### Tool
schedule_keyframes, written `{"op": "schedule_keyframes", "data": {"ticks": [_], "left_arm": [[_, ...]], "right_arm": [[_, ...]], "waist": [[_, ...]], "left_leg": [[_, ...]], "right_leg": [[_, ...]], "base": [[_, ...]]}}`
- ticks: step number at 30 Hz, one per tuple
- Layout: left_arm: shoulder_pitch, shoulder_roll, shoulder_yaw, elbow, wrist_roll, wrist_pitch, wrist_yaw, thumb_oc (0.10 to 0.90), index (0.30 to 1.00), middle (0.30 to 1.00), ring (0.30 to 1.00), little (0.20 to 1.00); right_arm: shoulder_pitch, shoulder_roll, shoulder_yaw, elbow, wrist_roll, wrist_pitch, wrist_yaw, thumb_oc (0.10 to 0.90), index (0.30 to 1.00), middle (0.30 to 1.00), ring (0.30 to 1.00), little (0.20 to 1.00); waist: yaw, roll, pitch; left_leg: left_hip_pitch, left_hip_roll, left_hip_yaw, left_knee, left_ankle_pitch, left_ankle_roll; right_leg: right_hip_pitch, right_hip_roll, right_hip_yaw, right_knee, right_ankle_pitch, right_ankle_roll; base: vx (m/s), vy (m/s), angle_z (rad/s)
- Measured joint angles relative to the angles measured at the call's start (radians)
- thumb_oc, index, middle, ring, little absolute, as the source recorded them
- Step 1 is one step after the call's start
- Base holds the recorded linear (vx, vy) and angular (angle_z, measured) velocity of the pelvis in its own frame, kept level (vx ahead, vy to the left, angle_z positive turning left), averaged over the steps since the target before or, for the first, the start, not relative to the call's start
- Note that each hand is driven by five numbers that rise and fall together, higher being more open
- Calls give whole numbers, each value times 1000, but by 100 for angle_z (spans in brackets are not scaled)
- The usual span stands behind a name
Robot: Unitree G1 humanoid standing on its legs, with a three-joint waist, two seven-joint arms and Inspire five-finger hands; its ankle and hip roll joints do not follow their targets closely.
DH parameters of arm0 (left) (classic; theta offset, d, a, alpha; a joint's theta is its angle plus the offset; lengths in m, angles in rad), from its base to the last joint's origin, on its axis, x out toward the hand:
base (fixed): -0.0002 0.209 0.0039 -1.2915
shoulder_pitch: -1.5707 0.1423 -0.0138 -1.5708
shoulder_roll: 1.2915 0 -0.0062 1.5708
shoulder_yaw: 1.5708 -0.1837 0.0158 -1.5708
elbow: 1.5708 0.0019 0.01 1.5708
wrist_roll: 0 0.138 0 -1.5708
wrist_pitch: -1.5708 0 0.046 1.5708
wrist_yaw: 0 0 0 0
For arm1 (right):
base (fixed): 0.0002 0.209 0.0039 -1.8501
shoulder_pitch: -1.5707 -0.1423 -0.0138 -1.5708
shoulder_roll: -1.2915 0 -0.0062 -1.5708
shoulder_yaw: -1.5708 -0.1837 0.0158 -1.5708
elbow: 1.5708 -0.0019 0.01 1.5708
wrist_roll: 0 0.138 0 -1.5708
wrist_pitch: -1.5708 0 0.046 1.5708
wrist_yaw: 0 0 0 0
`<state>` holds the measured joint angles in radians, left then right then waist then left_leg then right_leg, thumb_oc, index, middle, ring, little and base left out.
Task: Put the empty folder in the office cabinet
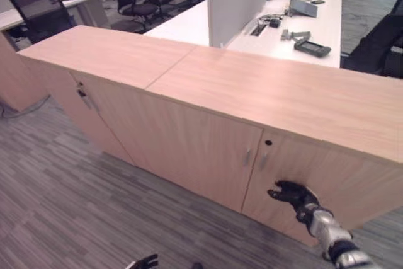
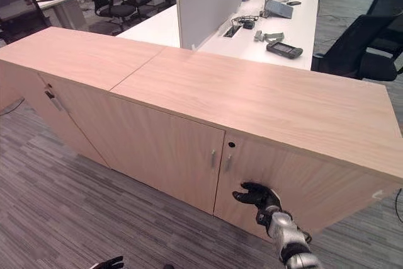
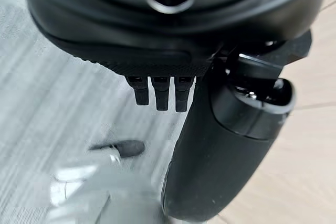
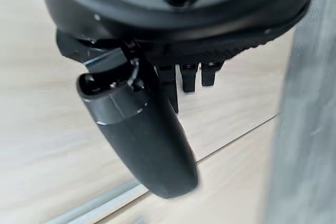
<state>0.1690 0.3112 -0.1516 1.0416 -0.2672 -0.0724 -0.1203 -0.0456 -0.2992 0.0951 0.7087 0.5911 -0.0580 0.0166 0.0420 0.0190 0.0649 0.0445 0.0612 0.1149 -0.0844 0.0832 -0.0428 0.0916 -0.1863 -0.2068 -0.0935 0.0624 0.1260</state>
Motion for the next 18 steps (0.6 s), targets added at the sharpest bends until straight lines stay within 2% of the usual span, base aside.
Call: {"op": "schedule_keyframes", "data": {"ticks": [1,2,4,8,11,15,18], "left_arm": [[-3,-7,4,1,1,0,5,800,900,900,900,900],[-3,-18,10,-28,2,-1,4,800,900,900,900,900],[-3,-22,-1,-43,4,-3,1,800,900,900,900,900],[-34,-27,-10,-56,8,-1,-3,800,900,900,900,900],[-35,-26,-14,-68,8,-2,-3,800,900,900,900,900],[-47,-27,-27,-66,7,-2,-3,800,900,900,900,900],[-50,-28,-44,-59,7,-1,-2,800,900,900,900,900]], "right_arm": [[30,8,8,0,-2,-4,-3,800,900,900,900,900],[130,38,-13,-3,-28,-16,-7,800,900,900,900,900],[186,48,-2,44,-57,-19,0,800,900,900,900,900],[275,41,18,135,-167,29,0,800,900,900,900,900],[276,17,61,166,-238,30,10,800,900,900,900,900],[246,16,71,210,-260,25,31,800,900,900,900,900],[234,18,80,212,-274,26,39,800,900,900,900,900]], "waist": [[-17,1,0],[-36,-2,-10],[-63,-4,-12],[-100,-5,-15],[-122,-3,-17],[-125,0,-25],[-145,2,-28]], "left_leg": [[9,4,9,0,-4,-1],[15,8,17,0,-10,-6],[21,13,25,0,-14,-10],[39,29,76,-1,-24,-18],[61,41,113,-1,-37,-24],[84,50,157,-1,-46,-33],[86,50,163,-1,-47,-34]], "right_leg": [[5,4,5,0,0,0],[7,6,6,0,-7,0],[4,10,18,0,-10,-1],[-12,23,67,0,-11,-4],[-14,32,94,0,-11,-5],[-18,39,122,0,-5,-6],[-22,41,127,0,-3,-5]], "base": [[0,-50,-42],[-2,-39,-16],[-12,-29,-25],[-22,-19,-34],[-7,-18,-41],[-4,-9,-32],[9,-17,-8]]}}
